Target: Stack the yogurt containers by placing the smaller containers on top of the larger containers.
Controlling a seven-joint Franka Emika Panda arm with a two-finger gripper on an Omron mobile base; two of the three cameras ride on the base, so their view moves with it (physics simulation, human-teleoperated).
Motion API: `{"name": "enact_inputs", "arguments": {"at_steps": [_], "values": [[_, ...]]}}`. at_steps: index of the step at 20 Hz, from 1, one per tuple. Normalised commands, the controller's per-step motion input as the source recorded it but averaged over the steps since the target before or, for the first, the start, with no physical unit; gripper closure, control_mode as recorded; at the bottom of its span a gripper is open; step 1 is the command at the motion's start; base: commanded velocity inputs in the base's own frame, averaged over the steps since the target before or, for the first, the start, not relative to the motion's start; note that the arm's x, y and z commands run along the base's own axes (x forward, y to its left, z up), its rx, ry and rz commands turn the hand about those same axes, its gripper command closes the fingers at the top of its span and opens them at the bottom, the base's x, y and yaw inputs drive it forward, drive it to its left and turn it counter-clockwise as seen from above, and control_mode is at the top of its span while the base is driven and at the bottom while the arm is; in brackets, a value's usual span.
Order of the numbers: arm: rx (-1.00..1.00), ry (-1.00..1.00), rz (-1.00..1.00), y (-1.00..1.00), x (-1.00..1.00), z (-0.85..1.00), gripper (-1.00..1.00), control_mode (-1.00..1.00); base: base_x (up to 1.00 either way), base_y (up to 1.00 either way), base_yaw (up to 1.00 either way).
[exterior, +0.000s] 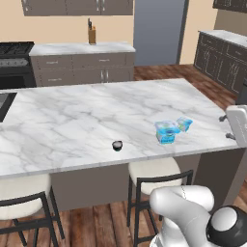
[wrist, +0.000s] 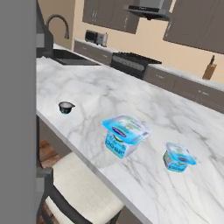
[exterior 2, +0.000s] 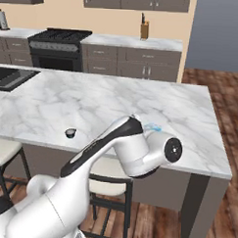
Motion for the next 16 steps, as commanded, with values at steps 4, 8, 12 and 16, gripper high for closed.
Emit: {"name": "enact_inputs", "arguments": {"at_steps": [4,8,12,16], "values": [[0.01,0.02,0.0,-0.16,0.26,-0.09,-1.0,-1.0,0.0,0.0,0.0],[0.04,0.0,0.0,-0.12,0.22,-0.18,-1.0,-1.0,0.0,0.0,0.0],[0.05,0.0,0.0,-0.01,0.15,-0.23,-1.0,-1.0,0.0,0.0,0.0],[0.07,0.0,0.0,0.0,0.04,-0.25,-1.0,-1.0,0.0,0.0,0.0]]}}
